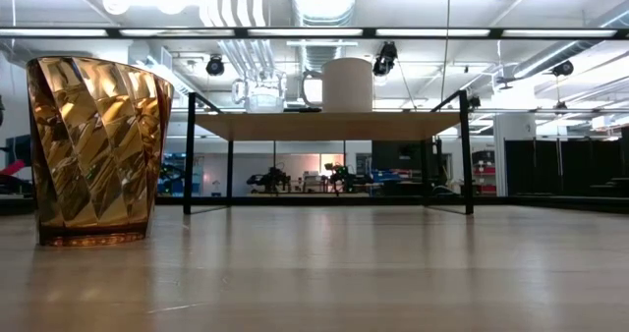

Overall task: Stack small to large cups/mugs on shelf
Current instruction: Put the brown glass on the shelf

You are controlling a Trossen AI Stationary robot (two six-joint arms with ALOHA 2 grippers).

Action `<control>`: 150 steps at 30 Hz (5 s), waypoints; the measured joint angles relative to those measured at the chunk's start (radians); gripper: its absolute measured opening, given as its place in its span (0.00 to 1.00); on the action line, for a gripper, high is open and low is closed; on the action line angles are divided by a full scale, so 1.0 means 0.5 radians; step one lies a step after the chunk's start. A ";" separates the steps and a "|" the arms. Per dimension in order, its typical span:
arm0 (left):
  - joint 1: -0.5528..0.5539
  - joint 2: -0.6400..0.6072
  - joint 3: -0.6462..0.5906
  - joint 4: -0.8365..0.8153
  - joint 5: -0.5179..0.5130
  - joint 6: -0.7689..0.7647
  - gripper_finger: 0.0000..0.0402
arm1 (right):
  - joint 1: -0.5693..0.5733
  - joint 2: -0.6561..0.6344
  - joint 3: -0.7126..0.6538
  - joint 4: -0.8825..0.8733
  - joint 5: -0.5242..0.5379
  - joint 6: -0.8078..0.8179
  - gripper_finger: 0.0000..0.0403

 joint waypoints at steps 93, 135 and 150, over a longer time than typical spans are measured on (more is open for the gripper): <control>-0.475 0.215 -1.138 0.971 0.090 -0.750 0.04 | 0.303 0.318 -0.006 0.795 -0.015 -0.284 0.15; -0.372 0.243 -0.864 1.115 0.113 -0.695 0.02 | 0.221 0.531 0.028 1.039 -0.327 -0.355 0.24; -0.358 0.240 -0.864 1.117 0.107 -0.674 0.02 | 0.223 0.568 0.087 0.768 -0.395 -1.063 0.40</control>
